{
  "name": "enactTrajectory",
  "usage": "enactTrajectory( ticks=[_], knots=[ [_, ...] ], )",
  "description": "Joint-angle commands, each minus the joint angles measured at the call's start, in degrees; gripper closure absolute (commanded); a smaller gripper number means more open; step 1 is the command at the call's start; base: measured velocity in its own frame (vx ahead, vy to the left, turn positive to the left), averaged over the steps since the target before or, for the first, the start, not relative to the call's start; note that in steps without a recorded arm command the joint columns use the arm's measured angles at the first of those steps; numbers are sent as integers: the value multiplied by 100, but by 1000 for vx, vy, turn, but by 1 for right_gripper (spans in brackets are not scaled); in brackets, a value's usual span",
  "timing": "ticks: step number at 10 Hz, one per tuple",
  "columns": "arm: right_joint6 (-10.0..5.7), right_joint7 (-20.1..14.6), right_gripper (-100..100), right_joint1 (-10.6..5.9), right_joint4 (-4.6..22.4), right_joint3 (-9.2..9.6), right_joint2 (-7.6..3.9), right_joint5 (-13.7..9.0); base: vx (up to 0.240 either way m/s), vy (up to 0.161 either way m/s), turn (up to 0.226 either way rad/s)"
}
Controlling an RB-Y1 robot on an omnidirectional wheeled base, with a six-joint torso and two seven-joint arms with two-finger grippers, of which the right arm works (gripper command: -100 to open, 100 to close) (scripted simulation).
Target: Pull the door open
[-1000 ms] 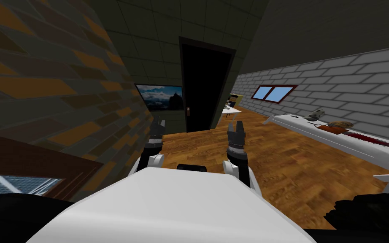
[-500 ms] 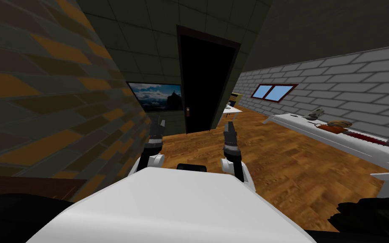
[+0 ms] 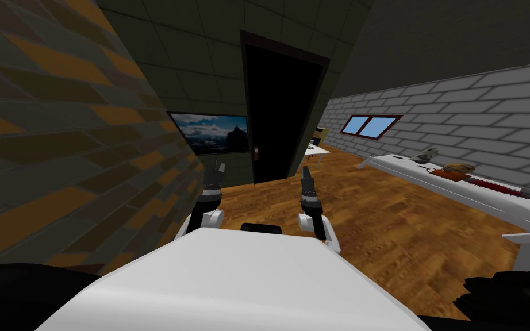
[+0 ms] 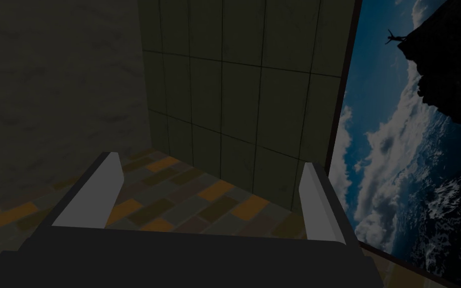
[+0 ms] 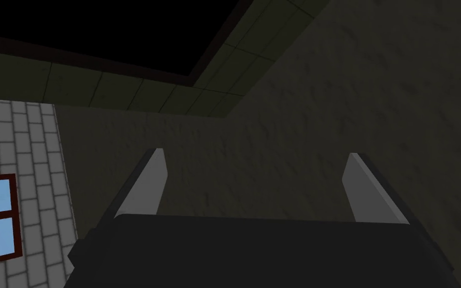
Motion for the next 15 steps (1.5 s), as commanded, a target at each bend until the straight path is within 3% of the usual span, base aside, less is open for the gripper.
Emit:
enactTrajectory(
  ticks=[1, 15],
  knots=[
    [-14, 124, -100, -135, 240, 0, -17, 88, 107, 64, -39],
    [36, 1291, -100, -1416, 2362, 81, -113, 988, 93, 78, -45]
  ],
)
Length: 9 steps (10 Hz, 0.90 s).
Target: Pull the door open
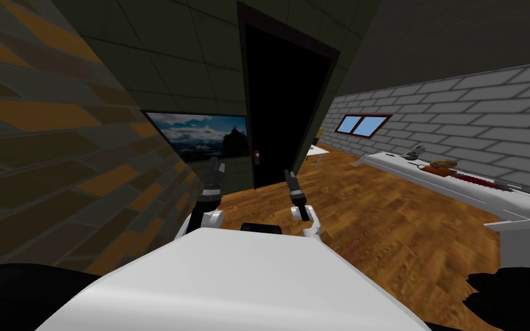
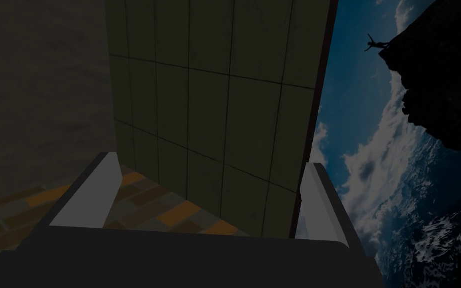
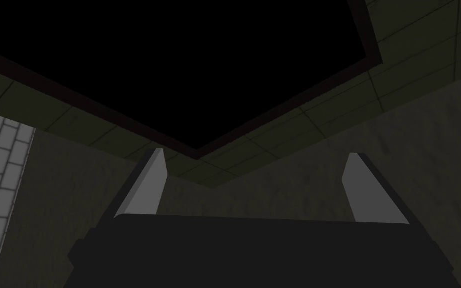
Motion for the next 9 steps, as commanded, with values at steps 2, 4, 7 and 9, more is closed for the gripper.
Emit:
enactTrajectory(
  ticks=[2, 4, 7, 9],
  knots=[
    [38, 243, -100, -260, 405, 27, -5, 189, 97, 86, -52],
    [46, 422, -100, -455, 728, 39, -10, 326, 89, 86, -47],
    [57, 687, -100, -747, 1211, 58, -17, 530, 76, 98, -47],
    [65, 860, -100, -937, 1526, 70, -19, 664, 90, 86, -52]
  ],
)
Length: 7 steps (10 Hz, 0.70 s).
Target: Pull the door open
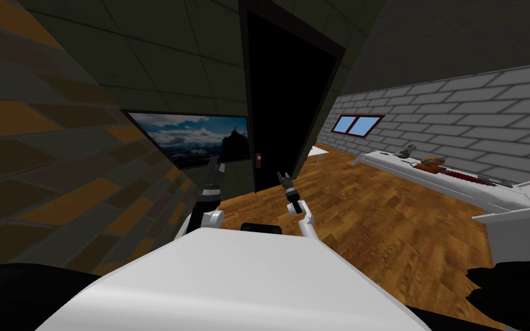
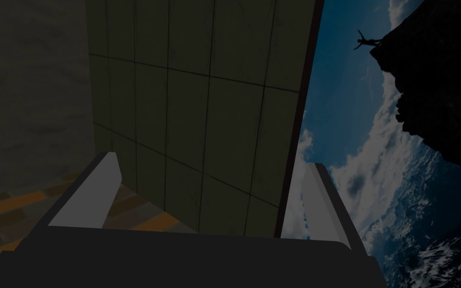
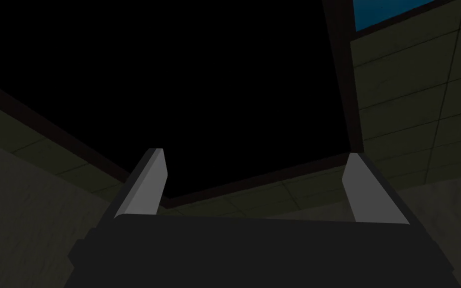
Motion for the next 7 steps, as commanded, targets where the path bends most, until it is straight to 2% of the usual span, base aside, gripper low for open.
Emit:
enactTrajectory(
  ticks=[1, 5, 6, 7],
  knots=[
    [6, 154, -100, -182, 286, 3, 2, 108, 85, 92, -44],
    [20, 484, -100, -544, 878, 26, 3, 362, 89, 89, -45],
    [20, 484, -100, -544, 890, 26, 3, 362, 59, 56, -12],
    [23, 565, -100, -633, 1038, 31, 4, 425, 52, 45, -26]
  ],
)
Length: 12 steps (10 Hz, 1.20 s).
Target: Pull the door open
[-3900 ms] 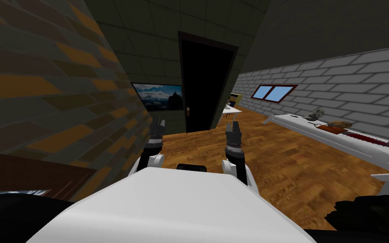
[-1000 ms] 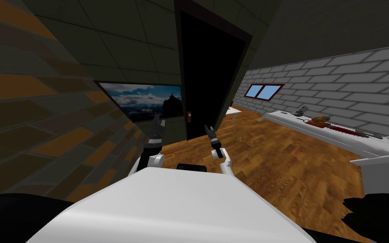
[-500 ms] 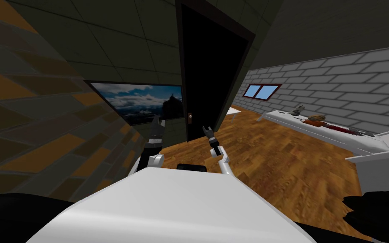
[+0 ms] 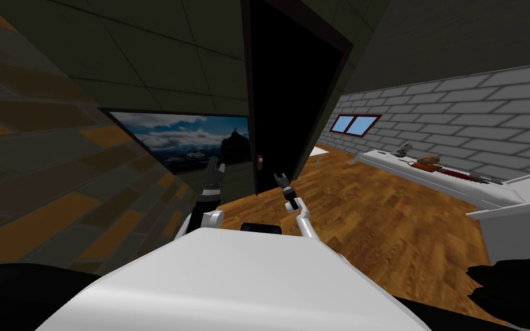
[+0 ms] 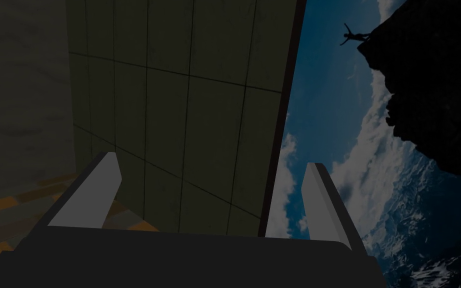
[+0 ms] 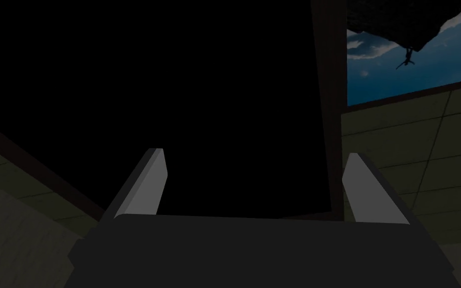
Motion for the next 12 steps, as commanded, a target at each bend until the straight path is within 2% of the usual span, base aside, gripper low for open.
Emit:
enactTrajectory(
  ticks=[1, 5, 12],
  knots=[
    [8, 125, -100, -143, 225, 8, 3, 91, 61, 56, -37],
    [21, 418, -100, -465, 758, 28, 10, 317, 83, 83, -40],
    [38, 827, -100, -914, 1502, 56, 30, 632, 83, 71, -33]
  ],
)
